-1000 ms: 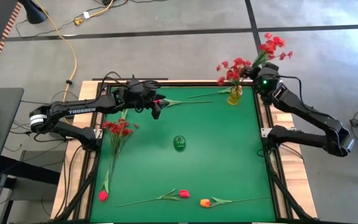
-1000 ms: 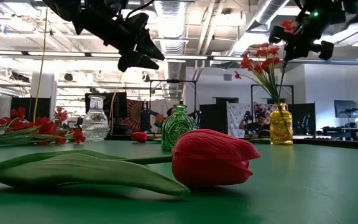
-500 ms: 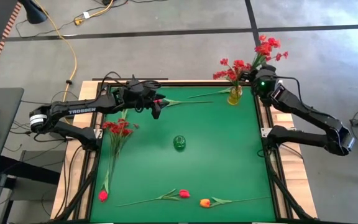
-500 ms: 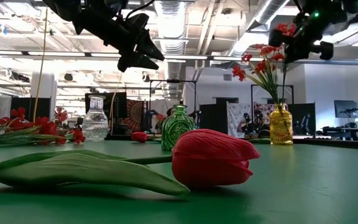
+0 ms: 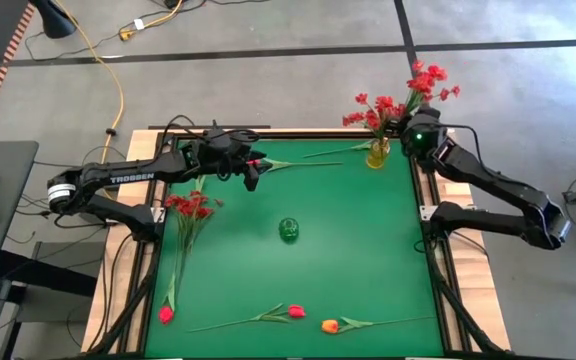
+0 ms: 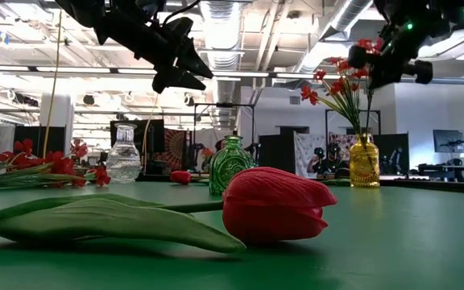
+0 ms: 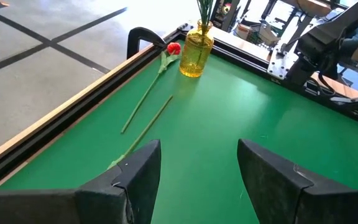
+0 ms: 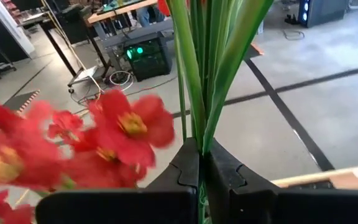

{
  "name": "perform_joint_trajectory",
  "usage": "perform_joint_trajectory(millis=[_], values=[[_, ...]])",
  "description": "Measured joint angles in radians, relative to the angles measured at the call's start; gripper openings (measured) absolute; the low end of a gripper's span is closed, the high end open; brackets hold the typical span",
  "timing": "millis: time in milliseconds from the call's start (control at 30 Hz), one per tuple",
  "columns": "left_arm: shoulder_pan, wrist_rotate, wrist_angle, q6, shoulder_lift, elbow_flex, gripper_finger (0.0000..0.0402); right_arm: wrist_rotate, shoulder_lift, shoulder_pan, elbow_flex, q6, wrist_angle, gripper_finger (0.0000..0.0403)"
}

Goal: Sort flowers into vase by color
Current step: Put the right red flowers into the yellow vase

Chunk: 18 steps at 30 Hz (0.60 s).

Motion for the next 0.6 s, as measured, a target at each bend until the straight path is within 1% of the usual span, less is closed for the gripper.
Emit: perform_joint_trajectory(millis=[100,267,600], values=[[0.000,0.000,0.000,0.000,0.000,0.000,0.0200,0.000,0.000,0.000,-0.033,0.034,0.009,0.0033],[0.000,0.000,-0.001,0.000,0.000,0.000,0.0200,0.001,0.000,0.000,-0.060,0.036,0.050,0.0033],[0.000,-0.005,-0.001,0.015,0.000,0.000,0.0200,-0.008,0.001,0.000,-0.096,0.058,0.054,0.0039]])
